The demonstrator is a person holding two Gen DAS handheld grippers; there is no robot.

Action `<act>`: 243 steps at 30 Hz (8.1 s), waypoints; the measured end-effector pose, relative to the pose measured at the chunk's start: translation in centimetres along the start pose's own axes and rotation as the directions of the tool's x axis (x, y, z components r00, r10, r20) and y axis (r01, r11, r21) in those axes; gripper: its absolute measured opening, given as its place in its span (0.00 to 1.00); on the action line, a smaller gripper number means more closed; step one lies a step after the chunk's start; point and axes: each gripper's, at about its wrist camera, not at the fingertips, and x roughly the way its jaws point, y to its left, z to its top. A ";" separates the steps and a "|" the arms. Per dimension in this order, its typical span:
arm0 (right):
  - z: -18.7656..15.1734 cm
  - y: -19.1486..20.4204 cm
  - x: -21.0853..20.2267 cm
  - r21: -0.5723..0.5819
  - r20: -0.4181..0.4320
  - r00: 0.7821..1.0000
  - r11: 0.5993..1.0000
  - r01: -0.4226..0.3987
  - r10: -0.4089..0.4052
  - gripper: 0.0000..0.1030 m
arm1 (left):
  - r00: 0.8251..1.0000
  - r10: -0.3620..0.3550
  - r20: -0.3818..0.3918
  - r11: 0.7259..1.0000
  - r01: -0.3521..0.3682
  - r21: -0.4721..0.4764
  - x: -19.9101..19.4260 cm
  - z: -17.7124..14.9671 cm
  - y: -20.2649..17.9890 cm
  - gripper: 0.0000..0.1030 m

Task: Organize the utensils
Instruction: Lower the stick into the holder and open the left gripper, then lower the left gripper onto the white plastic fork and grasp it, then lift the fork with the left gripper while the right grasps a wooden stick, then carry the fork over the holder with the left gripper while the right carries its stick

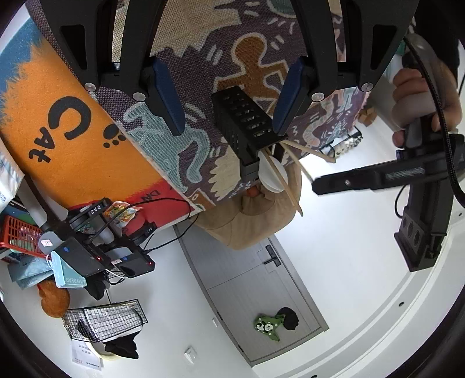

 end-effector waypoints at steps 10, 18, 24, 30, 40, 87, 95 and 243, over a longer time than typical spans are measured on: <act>-1.4 3.5 1.0 -0.093 -0.030 0.999 0.996 -0.016 0.013 0.83 | 0.983 0.024 0.181 0.986 0.006 -0.165 -5.7 -2.3 5.2 0.85; -3.1 7.8 2.4 -0.214 -0.059 0.998 0.977 -0.023 0.010 0.90 | 0.971 0.090 0.221 0.966 -0.031 -0.257 -9.1 -6.0 10.1 0.86; -4.3 10.0 3.7 -0.256 -0.099 0.995 0.966 -0.043 0.018 0.90 | 0.967 0.116 0.228 0.941 -0.034 -0.335 -10.7 -9.6 13.9 0.86; -5.1 12.1 5.4 -0.296 -0.135 0.990 0.953 -0.066 0.027 0.90 | 0.966 0.144 0.215 0.919 -0.050 -0.392 -11.6 -12.7 16.8 0.84; -6.2 13.8 7.7 -0.300 -0.188 0.982 0.951 -0.072 0.015 0.90 | 0.981 0.159 0.113 0.840 -0.074 -0.537 -10.6 -18.0 21.4 0.58; -8.0 14.3 9.6 -0.279 -0.245 0.969 0.957 -0.081 0.010 0.90 | 0.996 0.091 -0.010 0.622 -0.065 -0.780 -5.1 -23.7 25.7 0.03; -7.8 15.0 9.1 -0.286 -0.241 0.970 0.952 -0.107 0.037 0.90 | 0.989 0.143 0.036 0.679 -0.071 -0.731 -9.4 -22.7 24.3 0.01; 9.9 6.9 3.1 -0.296 -0.045 0.993 0.948 -0.121 0.112 0.65 | 0.977 0.192 -0.089 0.978 -0.184 0.095 -9.6 2.6 0.4 0.01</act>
